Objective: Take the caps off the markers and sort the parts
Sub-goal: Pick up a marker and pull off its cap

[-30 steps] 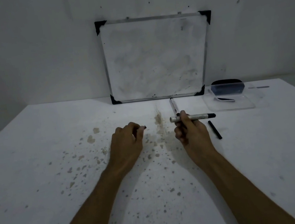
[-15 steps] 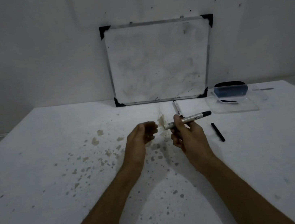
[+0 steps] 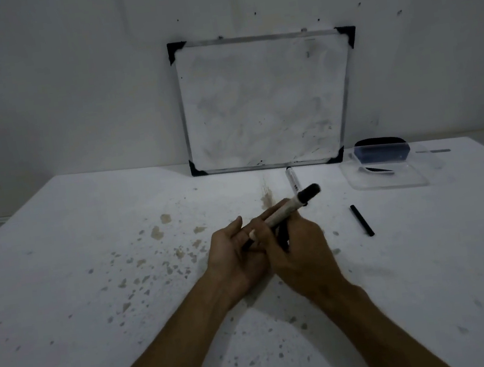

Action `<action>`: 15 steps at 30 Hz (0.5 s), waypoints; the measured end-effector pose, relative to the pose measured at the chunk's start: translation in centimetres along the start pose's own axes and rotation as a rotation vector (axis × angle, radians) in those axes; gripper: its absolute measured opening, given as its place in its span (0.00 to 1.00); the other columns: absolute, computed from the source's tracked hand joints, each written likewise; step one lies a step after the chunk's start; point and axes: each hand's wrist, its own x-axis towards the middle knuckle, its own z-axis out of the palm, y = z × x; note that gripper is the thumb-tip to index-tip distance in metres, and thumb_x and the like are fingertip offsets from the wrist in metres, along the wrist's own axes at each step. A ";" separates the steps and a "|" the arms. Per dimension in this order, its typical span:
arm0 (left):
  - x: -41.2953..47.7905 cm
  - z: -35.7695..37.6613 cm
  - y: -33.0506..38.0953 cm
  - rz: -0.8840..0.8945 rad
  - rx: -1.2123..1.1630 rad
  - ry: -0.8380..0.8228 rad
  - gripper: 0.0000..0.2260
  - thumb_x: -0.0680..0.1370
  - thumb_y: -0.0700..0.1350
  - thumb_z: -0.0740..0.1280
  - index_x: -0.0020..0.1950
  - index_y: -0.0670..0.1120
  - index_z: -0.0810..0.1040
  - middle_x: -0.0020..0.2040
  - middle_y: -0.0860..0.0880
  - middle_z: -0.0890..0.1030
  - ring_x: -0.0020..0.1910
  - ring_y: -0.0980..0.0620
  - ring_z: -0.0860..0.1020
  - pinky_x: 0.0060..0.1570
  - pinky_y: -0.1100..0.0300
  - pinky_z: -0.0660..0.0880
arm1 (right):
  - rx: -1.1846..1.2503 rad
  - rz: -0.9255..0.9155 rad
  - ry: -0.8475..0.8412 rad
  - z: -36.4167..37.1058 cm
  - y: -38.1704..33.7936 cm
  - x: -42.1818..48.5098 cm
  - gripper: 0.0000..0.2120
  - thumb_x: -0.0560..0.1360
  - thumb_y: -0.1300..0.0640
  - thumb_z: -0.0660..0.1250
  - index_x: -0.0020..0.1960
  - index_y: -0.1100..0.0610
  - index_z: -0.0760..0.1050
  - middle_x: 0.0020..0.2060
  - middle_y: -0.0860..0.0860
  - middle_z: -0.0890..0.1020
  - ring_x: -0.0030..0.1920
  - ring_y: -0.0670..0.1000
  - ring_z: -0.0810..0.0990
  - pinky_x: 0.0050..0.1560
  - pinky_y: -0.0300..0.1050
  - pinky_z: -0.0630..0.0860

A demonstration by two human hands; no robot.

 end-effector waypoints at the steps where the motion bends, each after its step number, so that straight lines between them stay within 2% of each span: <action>1: 0.0 0.1 0.0 -0.002 0.008 0.005 0.26 0.84 0.51 0.54 0.59 0.33 0.84 0.55 0.36 0.84 0.50 0.44 0.84 0.67 0.58 0.68 | 0.009 -0.026 0.005 0.0 0.2 -0.2 0.17 0.80 0.40 0.63 0.47 0.55 0.75 0.33 0.50 0.80 0.31 0.51 0.81 0.33 0.48 0.81; 4: 0.3 0.1 -0.3 -0.010 0.000 -0.037 0.27 0.85 0.51 0.52 0.65 0.32 0.80 0.62 0.33 0.83 0.61 0.38 0.82 0.70 0.48 0.71 | -0.167 -0.027 -0.127 0.8 0.5 -0.8 0.13 0.80 0.44 0.66 0.41 0.49 0.71 0.30 0.44 0.75 0.29 0.43 0.75 0.35 0.39 0.75; 5: 0.1 0.3 -0.2 -0.001 0.009 -0.028 0.27 0.85 0.51 0.52 0.64 0.32 0.81 0.61 0.33 0.83 0.61 0.38 0.83 0.68 0.47 0.74 | -0.155 -0.005 -0.101 1.0 0.7 -0.6 0.13 0.80 0.43 0.66 0.41 0.50 0.72 0.29 0.44 0.75 0.29 0.44 0.74 0.34 0.38 0.75; 7: 0.0 0.3 -0.1 0.024 0.073 0.010 0.27 0.85 0.51 0.53 0.56 0.32 0.85 0.53 0.33 0.86 0.51 0.40 0.86 0.58 0.50 0.80 | -0.023 0.056 0.032 0.8 0.5 -0.1 0.12 0.79 0.43 0.67 0.44 0.51 0.75 0.30 0.47 0.79 0.28 0.45 0.78 0.32 0.38 0.77; 8: 0.0 0.3 -0.1 0.032 0.095 0.020 0.27 0.85 0.51 0.54 0.55 0.32 0.86 0.54 0.33 0.86 0.51 0.40 0.86 0.59 0.50 0.80 | 0.035 0.084 0.082 0.6 0.4 0.1 0.11 0.79 0.44 0.68 0.45 0.51 0.75 0.31 0.47 0.81 0.30 0.44 0.80 0.32 0.37 0.78; 10: -0.2 0.3 -0.1 0.025 0.153 0.021 0.24 0.85 0.51 0.56 0.61 0.34 0.83 0.62 0.34 0.83 0.60 0.39 0.81 0.69 0.48 0.74 | 0.098 0.124 0.119 0.0 0.3 0.2 0.08 0.79 0.45 0.68 0.48 0.49 0.76 0.35 0.44 0.84 0.36 0.41 0.84 0.37 0.37 0.81; 11: -0.1 0.3 -0.1 0.013 0.189 0.008 0.24 0.85 0.51 0.57 0.64 0.35 0.82 0.63 0.35 0.83 0.63 0.39 0.80 0.71 0.47 0.72 | 0.129 0.150 0.124 -0.2 0.4 0.2 0.08 0.79 0.45 0.68 0.49 0.49 0.77 0.38 0.43 0.85 0.40 0.40 0.85 0.40 0.36 0.82; 14: 0.2 0.3 0.0 0.013 0.280 -0.011 0.22 0.85 0.49 0.57 0.69 0.36 0.78 0.66 0.36 0.81 0.67 0.38 0.78 0.72 0.45 0.71 | 0.241 0.249 0.180 -1.1 0.7 0.7 0.10 0.79 0.45 0.68 0.50 0.51 0.79 0.42 0.44 0.86 0.44 0.37 0.84 0.41 0.31 0.79; 15: 0.4 0.2 0.0 0.016 0.306 -0.014 0.20 0.85 0.48 0.58 0.69 0.36 0.78 0.65 0.36 0.82 0.65 0.39 0.80 0.70 0.46 0.73 | 0.253 0.272 0.208 -1.4 1.0 1.0 0.10 0.78 0.44 0.68 0.50 0.50 0.80 0.43 0.44 0.86 0.45 0.36 0.83 0.41 0.30 0.78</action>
